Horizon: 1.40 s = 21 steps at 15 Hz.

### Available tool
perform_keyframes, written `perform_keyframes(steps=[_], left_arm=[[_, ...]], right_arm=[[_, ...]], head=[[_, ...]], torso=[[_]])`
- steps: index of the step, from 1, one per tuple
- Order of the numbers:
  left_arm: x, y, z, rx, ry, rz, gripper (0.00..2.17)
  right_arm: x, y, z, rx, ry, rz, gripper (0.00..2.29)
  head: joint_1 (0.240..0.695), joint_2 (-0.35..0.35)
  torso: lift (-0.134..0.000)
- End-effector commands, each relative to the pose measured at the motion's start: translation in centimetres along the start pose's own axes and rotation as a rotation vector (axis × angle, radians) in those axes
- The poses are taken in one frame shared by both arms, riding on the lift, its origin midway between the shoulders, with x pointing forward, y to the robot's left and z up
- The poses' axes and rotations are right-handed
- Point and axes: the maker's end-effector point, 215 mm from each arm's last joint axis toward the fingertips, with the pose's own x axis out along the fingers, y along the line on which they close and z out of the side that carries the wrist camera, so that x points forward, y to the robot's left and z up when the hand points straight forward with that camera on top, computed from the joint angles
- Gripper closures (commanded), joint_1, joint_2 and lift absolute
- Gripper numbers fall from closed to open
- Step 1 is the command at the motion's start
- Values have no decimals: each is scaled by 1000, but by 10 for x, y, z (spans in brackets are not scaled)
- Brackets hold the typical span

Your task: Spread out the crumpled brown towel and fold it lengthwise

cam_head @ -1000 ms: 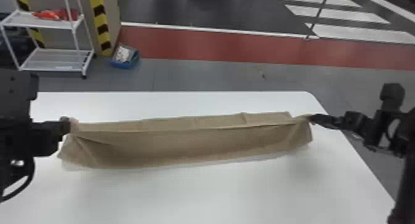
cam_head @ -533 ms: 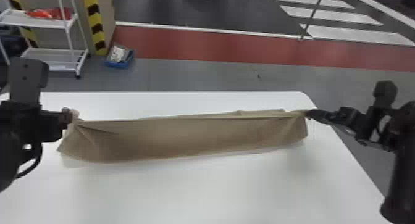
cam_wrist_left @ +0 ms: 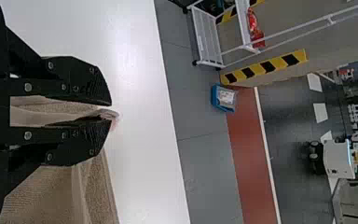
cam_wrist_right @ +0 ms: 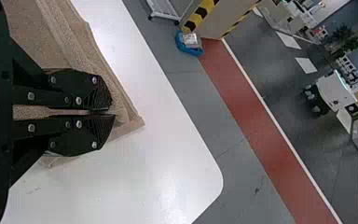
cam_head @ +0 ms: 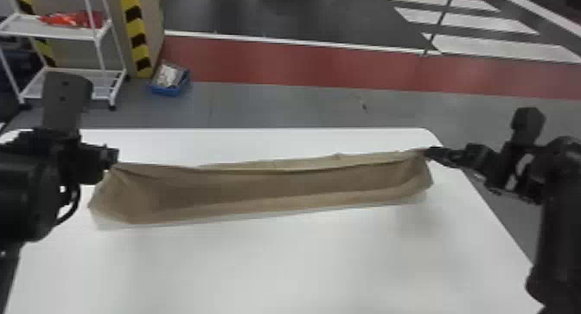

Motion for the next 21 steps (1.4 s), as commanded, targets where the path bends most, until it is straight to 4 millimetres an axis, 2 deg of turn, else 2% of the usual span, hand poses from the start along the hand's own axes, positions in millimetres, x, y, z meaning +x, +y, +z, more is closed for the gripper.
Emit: perform_keyframes(steps=[1,3,5,6,7,9,11,13,14,15,16,18,20,21], left_arm=[[10,-2,4,26,-14,11,-2],[18,0,17,33,-74,27,-2],[25,13,35,46,-161,83,-2],[26,17,39,46,-196,93,-2],[25,22,35,42,-206,106,-2],[18,25,17,28,-221,100,43],[7,26,-6,-13,-210,66,80],[4,27,-15,-55,-204,33,93],[3,31,-25,-76,-178,25,103],[1,27,-28,-90,-166,-5,107],[1,31,-49,-122,-110,-21,110],[2,34,-69,-161,-51,-52,110],[1,38,-82,-192,-14,-80,110],[0,37,-81,-197,-16,-91,113]], right_arm=[[17,-1,4,-80,-33,-28,-2],[22,-2,20,-151,-124,-32,-2],[21,-12,40,-223,-216,-58,46],[19,-24,41,-227,-223,-70,53],[18,-30,39,-222,-220,-68,53],[16,-36,17,-215,-198,-43,56],[7,-48,-5,-235,-169,-52,76],[5,-50,-20,-244,-142,-30,218],[3,-52,-26,-253,-131,-21,218],[-3,-53,-27,-266,-131,-14,218],[-9,-54,-35,-278,-126,9,218],[-17,-57,-42,-309,-124,25,218],[-23,-63,-48,-352,-115,33,221],[-24,-64,-48,-358,-120,34,221]], head=[[695,-184],[694,-184],[682,-182],[675,-181],[665,-182],[656,-189],[673,-188],[695,-192],[695,-192],[695,-191],[695,-190],[695,-189],[695,-188],[695,-186]], torso=[[-124],[-124],[-124],[-124],[-124],[-124],[-124],[-124],[-124],[-124],[-124],[-124],[-124],[-124]])
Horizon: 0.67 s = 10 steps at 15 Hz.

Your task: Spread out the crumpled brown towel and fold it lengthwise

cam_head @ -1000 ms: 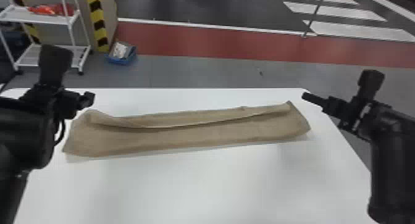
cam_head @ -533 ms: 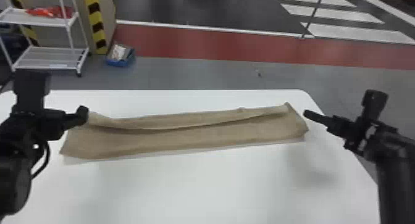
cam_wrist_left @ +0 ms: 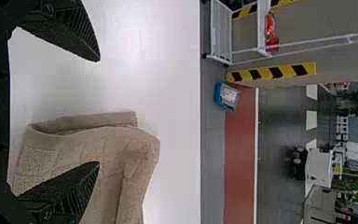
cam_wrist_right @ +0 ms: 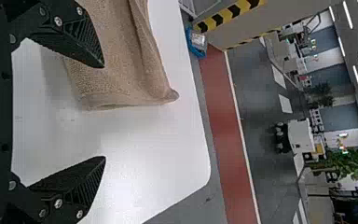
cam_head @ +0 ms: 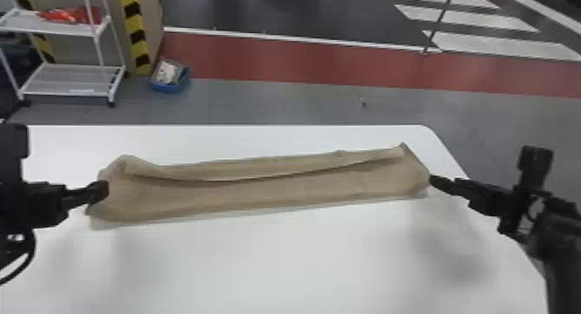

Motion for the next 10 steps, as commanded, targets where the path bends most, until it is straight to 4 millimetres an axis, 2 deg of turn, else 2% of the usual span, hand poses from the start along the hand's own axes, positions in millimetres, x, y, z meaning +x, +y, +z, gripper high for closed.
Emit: perform_keyframes(steps=[1,2,4,5,7,8,9,10], left_arm=[[-1,5,-4,-21,11,-9,188],[-1,-1,-5,-29,16,-40,272],[0,-2,-19,-45,66,-50,272],[1,-5,-24,-52,84,-68,272],[-1,-10,-27,-88,99,-103,272],[-2,-10,-29,-102,106,-113,272],[-3,-10,-31,-103,116,-117,279],[-4,-9,-39,-106,150,-116,505]], right_arm=[[-6,-6,2,-20,-10,-3,299],[-4,-5,2,-28,-8,0,346],[0,1,7,-60,-6,4,346],[5,10,7,-86,1,19,346],[12,18,6,-102,7,32,346],[15,21,6,-107,13,36,377],[17,21,7,-115,15,33,522],[19,25,8,-118,18,48,620]], head=[[695,-187],[695,-189],[695,-195],[695,-195],[695,-191],[695,-188],[695,-182],[695,-181]], torso=[[-124],[-124],[-124],[-124],[-124],[-124],[-124],[-124]])
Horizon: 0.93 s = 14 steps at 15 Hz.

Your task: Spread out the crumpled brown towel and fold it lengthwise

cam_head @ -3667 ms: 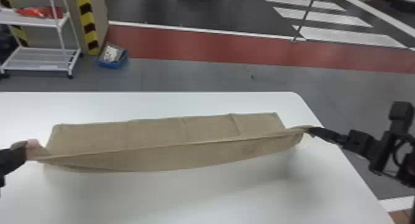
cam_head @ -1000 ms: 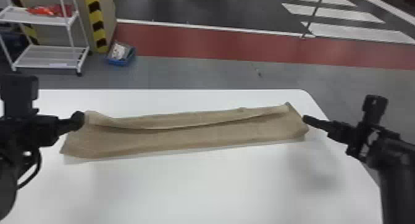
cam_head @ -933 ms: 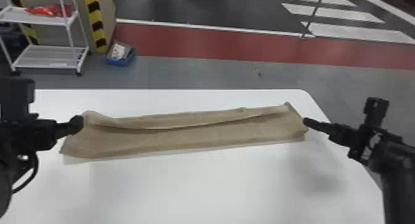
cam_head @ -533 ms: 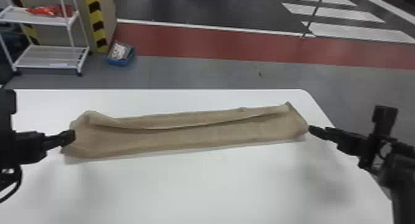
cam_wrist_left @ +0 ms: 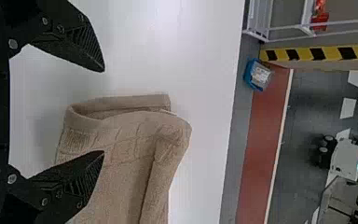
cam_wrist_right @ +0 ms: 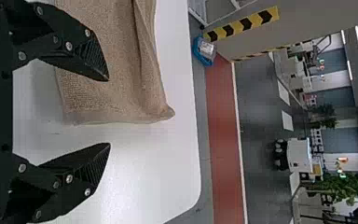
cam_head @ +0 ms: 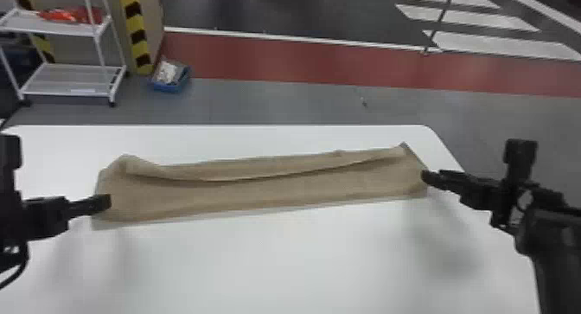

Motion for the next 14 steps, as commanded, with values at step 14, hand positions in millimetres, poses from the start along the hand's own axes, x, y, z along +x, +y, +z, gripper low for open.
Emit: perform_keyframes(steps=[14], left_arm=[[-15,25,-38,-28,161,38,1426]], right_arm=[[-5,12,-1,34,4,70,431]], head=[[695,-162]], torso=[[-124]])
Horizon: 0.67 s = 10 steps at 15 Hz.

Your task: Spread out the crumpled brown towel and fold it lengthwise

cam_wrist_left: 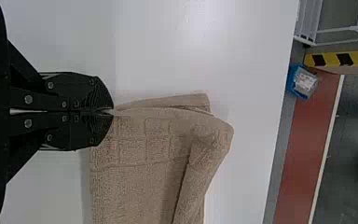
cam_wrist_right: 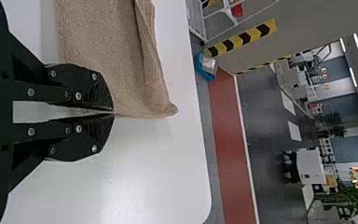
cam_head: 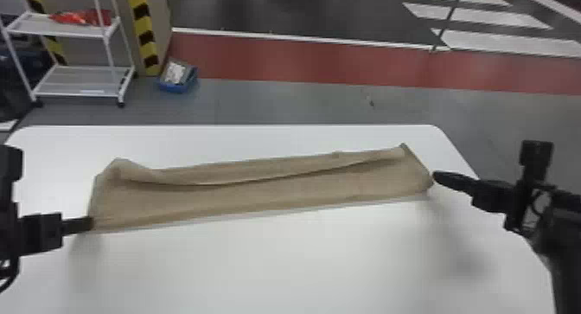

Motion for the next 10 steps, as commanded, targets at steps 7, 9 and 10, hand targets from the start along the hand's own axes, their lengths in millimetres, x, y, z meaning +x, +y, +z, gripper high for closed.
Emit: perform_keyframes(steps=[7,9,10], left_arm=[[1,-2,6,14,-10,3,1426],[2,-2,6,17,-9,4,1426],[1,0,6,18,-8,12,1430]], right_arm=[[12,3,-15,-11,39,9,880],[11,9,-17,9,41,36,1646],[9,9,-17,21,37,44,1851]], head=[[695,-151],[695,-148],[695,-147]], torso=[[-124],[-124],[-124]])
